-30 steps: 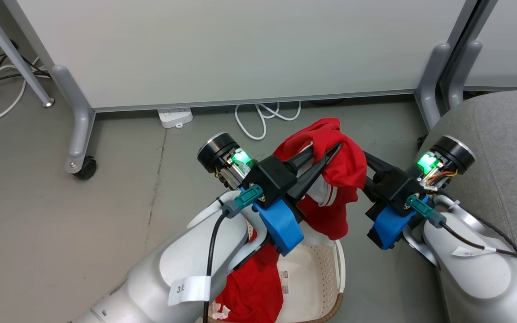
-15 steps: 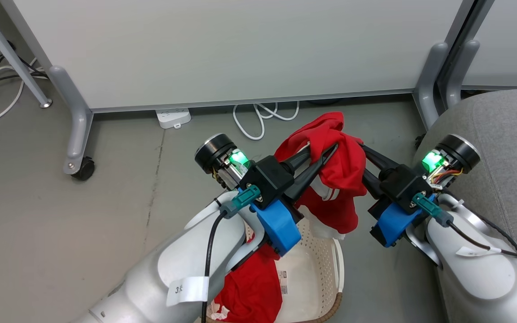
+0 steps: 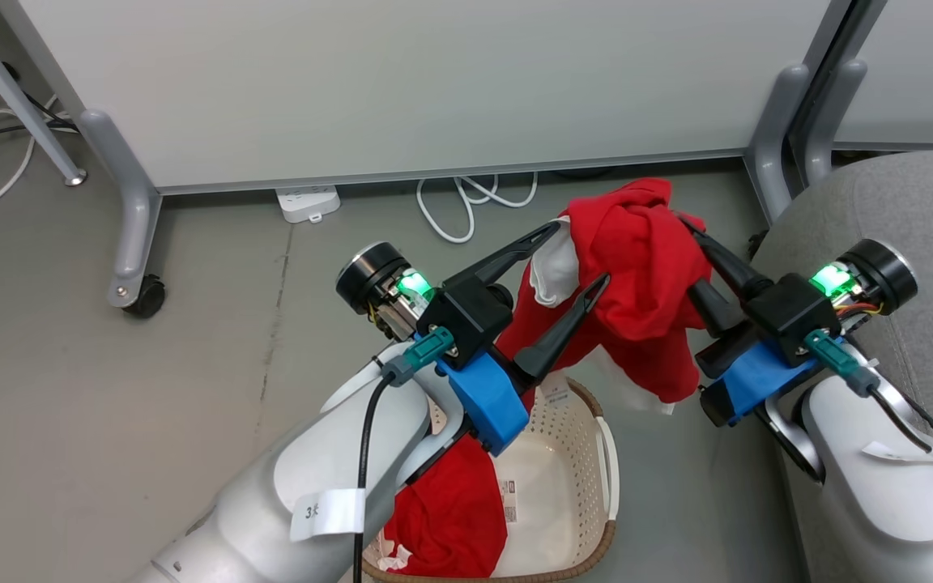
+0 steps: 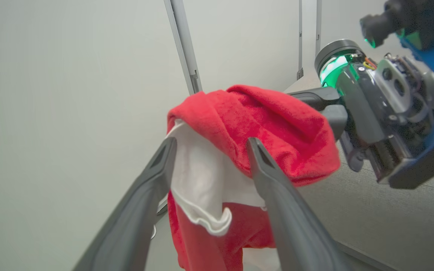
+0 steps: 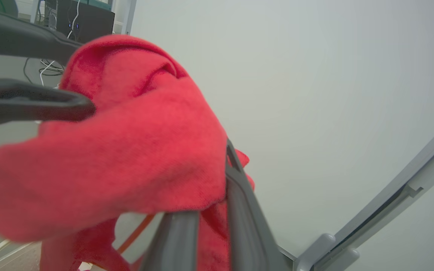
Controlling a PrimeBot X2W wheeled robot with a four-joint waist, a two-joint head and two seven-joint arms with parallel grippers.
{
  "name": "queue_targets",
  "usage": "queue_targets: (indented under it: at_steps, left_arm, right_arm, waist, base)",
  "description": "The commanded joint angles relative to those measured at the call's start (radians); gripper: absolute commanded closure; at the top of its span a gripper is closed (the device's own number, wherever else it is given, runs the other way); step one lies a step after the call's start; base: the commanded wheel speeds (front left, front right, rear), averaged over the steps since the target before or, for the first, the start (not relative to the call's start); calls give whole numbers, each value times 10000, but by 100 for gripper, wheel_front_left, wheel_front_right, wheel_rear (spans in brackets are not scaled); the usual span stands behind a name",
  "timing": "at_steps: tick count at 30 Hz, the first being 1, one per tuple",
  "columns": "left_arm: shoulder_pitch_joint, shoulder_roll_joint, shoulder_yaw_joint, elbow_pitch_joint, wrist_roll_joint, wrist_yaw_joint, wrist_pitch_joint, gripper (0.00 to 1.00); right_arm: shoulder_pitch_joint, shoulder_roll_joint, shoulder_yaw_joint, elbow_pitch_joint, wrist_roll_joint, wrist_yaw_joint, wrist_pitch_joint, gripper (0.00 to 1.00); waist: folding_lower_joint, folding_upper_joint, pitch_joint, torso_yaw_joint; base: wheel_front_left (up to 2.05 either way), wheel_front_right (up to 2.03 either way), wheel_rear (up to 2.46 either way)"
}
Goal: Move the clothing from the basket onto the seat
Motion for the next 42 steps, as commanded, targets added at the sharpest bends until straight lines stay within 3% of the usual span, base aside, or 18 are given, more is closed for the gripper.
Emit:
queue_targets:
  at_steps: [1, 7, 16, 29, 42]
  left_arm:
    - [80, 84, 59, 28, 67, -13, -24, 0]
    - [96, 175, 262, -20, 288, -4, -24, 0]
    - [9, 271, 330, -276, 608, -1, -26, 0]
    - [-113, 186, -365, -341, 720, -10, -24, 0]
    - [-95, 101, -1055, -293, 524, -12, -26, 0]
  right_arm:
    - [161, 83, -208, -136, -57, -1, -38, 100]
    - [413, 276, -1070, -495, -187, -1, -38, 100]
    - [609, 705, -2333, -1208, -311, -2, -38, 100]
    - [1380, 1364, -4146, -2171, -415, -1, -38, 100]
    - [2317, 1812, -5312, -2478, -435, -1, -38, 100]
  waist:
    - [-1, 0, 77, -63]
    - [-1, 0, 400, -447]
    - [-1, 0, 1101, -1627]
    - [-1, 0, 1597, -3274]
    - [-1, 0, 1720, -4039]
  base:
    - [0, 0, 0]
    - [0, 0, 0]
    - [0, 0, 0]
    - [0, 0, 0]
    - [0, 0, 0]
